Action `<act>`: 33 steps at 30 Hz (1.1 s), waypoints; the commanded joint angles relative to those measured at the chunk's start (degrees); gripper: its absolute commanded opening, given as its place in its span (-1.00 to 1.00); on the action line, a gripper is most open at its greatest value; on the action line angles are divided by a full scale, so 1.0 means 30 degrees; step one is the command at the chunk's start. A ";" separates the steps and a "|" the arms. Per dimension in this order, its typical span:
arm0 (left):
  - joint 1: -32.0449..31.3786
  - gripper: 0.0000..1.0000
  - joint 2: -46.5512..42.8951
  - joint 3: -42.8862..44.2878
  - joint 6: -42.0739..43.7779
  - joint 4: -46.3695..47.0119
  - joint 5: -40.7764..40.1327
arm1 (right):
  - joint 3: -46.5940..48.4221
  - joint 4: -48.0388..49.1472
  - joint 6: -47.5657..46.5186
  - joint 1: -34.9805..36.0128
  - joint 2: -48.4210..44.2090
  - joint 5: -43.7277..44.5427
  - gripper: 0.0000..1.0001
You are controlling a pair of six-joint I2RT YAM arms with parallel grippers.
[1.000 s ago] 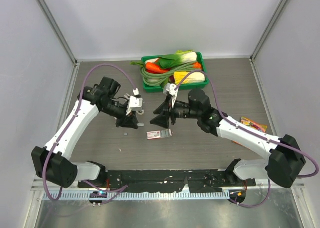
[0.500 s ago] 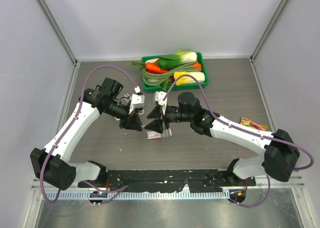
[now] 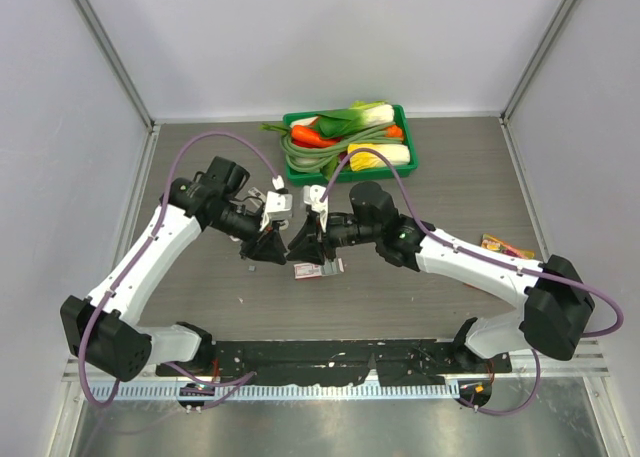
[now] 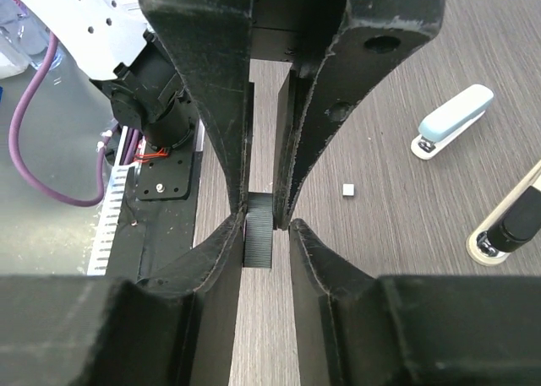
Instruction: Unload the staples from the stapler
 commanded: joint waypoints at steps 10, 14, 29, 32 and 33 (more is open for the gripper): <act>-0.0207 -0.91 -0.0329 0.0760 0.0195 -0.0043 0.0239 | 0.0988 -0.1329 -0.0604 0.0020 -0.0012 -0.0240 -0.34; -0.0236 -0.91 -0.0387 0.0759 0.0077 0.0075 0.0151 | 0.1047 -0.1622 -0.0663 0.0020 -0.0012 -0.0240 -0.36; -0.0413 -0.80 -0.0533 0.0437 -0.0099 0.0368 -0.0054 | 0.0666 -0.0304 0.0041 0.0107 -0.0363 0.0577 -0.56; -0.0530 -0.80 -0.0475 0.0466 -0.0274 0.0455 -0.0054 | 0.0608 -0.0305 -0.0252 0.0254 -0.0509 0.1311 -0.34; -0.0559 -0.80 -0.0475 0.0467 -0.0362 0.0485 -0.0025 | 0.0579 -0.0276 -0.0311 0.0283 -0.0539 0.1399 -0.32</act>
